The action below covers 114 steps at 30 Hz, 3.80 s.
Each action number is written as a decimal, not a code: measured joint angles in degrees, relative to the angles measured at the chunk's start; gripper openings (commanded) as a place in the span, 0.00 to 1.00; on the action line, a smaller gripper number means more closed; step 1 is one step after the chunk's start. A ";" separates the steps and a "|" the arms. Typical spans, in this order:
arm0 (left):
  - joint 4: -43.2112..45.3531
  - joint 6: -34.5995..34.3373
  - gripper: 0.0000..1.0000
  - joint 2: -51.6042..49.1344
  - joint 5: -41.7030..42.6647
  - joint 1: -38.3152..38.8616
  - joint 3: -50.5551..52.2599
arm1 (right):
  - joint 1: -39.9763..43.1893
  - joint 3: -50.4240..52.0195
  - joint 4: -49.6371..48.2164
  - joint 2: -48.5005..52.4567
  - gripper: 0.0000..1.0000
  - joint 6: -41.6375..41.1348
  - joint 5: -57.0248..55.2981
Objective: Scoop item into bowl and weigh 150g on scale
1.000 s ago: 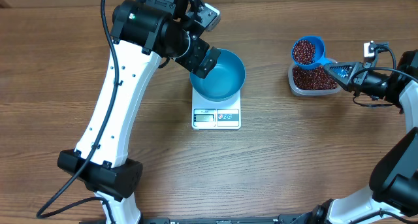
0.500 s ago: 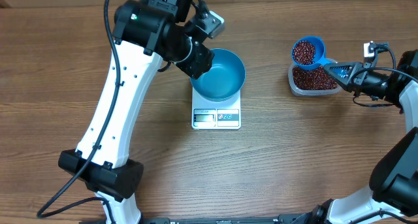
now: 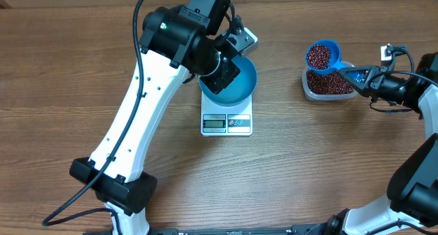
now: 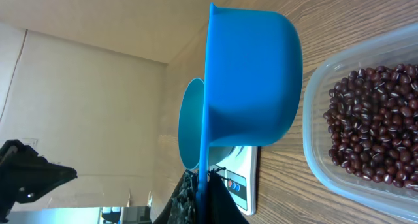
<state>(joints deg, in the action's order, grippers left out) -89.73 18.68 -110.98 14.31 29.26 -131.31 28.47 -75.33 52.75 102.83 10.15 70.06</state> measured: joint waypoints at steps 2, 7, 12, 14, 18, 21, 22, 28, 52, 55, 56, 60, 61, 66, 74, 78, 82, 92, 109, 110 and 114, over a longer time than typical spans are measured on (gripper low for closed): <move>-0.37 0.02 0.04 -0.63 -0.22 0.15 0.02 | 0.00 0.00 0.02 0.00 0.04 -0.02 -0.15; 0.72 0.22 0.04 -2.82 -0.85 0.92 1.64 | 0.00 0.00 0.46 0.00 0.04 0.00 -0.98; 3.21 0.68 0.04 -3.30 -1.27 3.23 5.92 | 0.00 0.00 0.44 0.00 0.04 0.00 -1.31; 4.37 0.90 0.04 -3.30 -1.66 4.87 7.76 | 0.00 0.00 0.42 0.00 0.04 0.00 -1.33; 6.71 1.01 0.04 -3.32 -4.20 8.74 11.28 | 0.00 0.00 0.52 0.00 0.04 0.02 -2.03; 8.96 1.03 0.04 -3.39 -5.66 11.34 13.70 | 0.00 0.00 0.85 0.00 0.04 0.02 -2.86; 9.68 1.03 0.04 -3.39 -5.95 11.89 14.43 | 0.00 0.00 0.85 0.00 0.04 0.00 -3.02; 13.29 1.03 0.05 -3.39 -5.97 13.03 18.40 | 0.00 0.00 0.85 0.00 0.04 0.02 -3.69; 28.96 -0.52 0.05 7.41 -5.99 12.92 41.31 | 0.00 0.00 0.87 0.00 0.04 -0.02 -4.94; 30.40 -1.16 0.05 8.79 -5.99 12.28 44.41 | 0.00 0.00 0.90 0.00 0.04 0.00 -4.96; 30.88 -1.53 0.04 9.20 -5.97 11.80 45.16 | 0.00 0.00 0.90 0.00 0.04 0.00 -4.96; 32.46 -2.43 0.04 9.86 -5.97 9.55 46.49 | 0.00 0.00 0.87 0.00 0.04 0.02 -4.94; 33.20 -2.64 0.04 9.94 -5.99 8.52 46.77 | 0.00 0.00 0.90 0.00 0.04 -0.02 -4.94; 35.45 -3.76 0.04 10.01 -5.97 5.92 46.97 | 0.00 0.00 0.87 0.00 0.04 0.00 -5.68; 35.76 -4.22 0.04 10.05 -5.99 5.35 46.97 | 0.00 0.00 0.87 0.00 0.04 0.02 -6.01; 35.71 -5.49 0.04 10.05 -5.99 5.35 46.97 | 0.00 0.00 0.87 0.00 0.04 0.02 -6.01; 36.15 -4.37 0.04 10.12 -5.99 5.38 47.56 | 0.00 0.00 0.87 0.00 0.04 0.00 -6.01; 43.54 1.33 0.04 10.36 -5.99 5.35 57.09 | 0.00 0.00 0.83 0.00 0.04 0.00 -6.03; 56.35 2.97 0.04 10.36 -5.99 5.35 62.73 | 0.00 0.00 0.85 0.00 0.04 0.00 -6.03; 56.89 2.99 0.04 10.36 -5.99 5.38 62.73 | 0.00 0.00 0.85 0.00 0.04 0.00 -6.03; 58.99 2.91 0.04 9.46 -5.99 5.38 62.73 | 0.00 0.00 0.85 0.00 0.04 0.00 -6.05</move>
<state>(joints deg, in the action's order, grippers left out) -30.74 21.58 -101.51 8.32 34.63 -68.58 28.47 -75.33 53.60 102.83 10.15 64.01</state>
